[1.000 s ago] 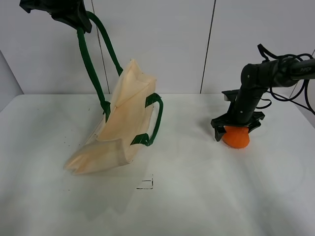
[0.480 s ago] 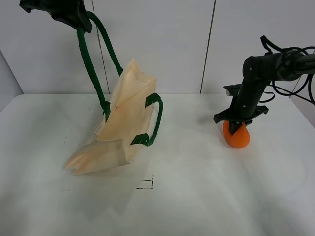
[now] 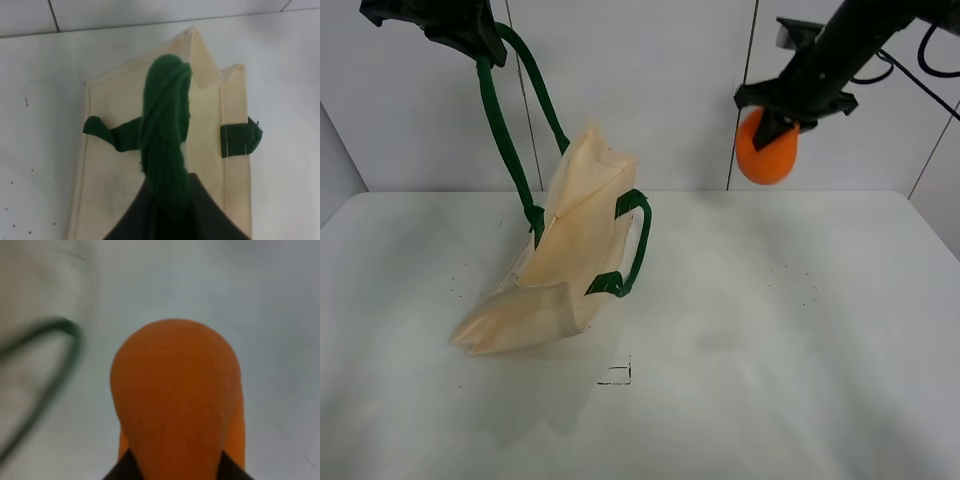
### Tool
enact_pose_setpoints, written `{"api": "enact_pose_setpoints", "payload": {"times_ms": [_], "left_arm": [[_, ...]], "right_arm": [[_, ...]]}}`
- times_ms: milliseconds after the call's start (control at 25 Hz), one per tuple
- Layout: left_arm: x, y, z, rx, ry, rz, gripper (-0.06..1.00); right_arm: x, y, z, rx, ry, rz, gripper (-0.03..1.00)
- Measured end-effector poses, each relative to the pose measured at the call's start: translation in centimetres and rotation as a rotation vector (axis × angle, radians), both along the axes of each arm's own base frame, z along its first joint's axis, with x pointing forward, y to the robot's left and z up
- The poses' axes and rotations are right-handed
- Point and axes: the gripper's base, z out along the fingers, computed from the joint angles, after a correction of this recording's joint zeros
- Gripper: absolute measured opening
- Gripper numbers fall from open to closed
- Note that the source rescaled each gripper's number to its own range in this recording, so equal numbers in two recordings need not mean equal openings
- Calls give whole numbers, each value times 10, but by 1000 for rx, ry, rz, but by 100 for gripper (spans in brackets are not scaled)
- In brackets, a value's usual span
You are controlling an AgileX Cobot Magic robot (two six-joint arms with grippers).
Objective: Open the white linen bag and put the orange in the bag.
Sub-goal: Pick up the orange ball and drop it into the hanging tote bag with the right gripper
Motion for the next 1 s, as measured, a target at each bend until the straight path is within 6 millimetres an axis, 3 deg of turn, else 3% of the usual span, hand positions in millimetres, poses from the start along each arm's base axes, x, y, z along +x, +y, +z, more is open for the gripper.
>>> {"api": "enact_pose_setpoints", "payload": {"times_ms": [240,360,560,760,920,960,1000], "left_arm": [[0,0,0,0,0,0,0],[0,0,0,0,0,0,0],[0,0,0,1,0,-1,0],[0,0,0,1,0,-1,0],[0,0,0,1,0,-1,0],[0,0,0,1,0,-1,0],[0,0,0,1,0,-1,0]], "right_arm": [[-19,77,8,117,-30,154,1],[-26,114,-6,130,-28,220,1],[-37,169,-46,124,17,312,1],[-33,192,-91,117,75,316,1],[-28,197,-110,135,90,296,2],[-28,197,-110,140,91,295,7],[-28,197,-110,144,92,294,20]]}}
